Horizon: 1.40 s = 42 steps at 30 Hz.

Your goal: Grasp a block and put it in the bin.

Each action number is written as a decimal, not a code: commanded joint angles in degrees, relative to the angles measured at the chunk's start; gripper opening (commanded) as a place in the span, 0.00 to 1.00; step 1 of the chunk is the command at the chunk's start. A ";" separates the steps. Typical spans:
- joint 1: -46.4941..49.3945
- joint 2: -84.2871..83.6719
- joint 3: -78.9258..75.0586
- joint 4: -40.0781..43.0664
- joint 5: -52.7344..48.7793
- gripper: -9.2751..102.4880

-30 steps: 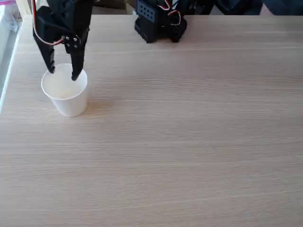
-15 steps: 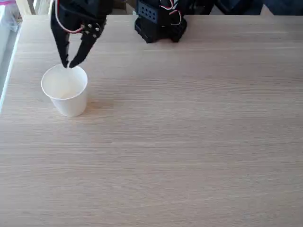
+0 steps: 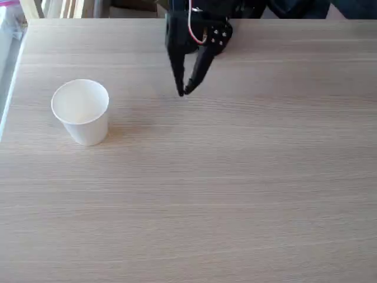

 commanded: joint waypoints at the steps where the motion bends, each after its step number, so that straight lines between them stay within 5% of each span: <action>1: -6.77 7.29 8.61 -1.67 2.72 0.08; 12: -16.70 28.21 36.21 -7.91 4.92 0.08; 24: -20.39 42.89 36.47 18.28 10.55 0.11; 42: -17.40 42.89 36.47 18.28 10.11 0.11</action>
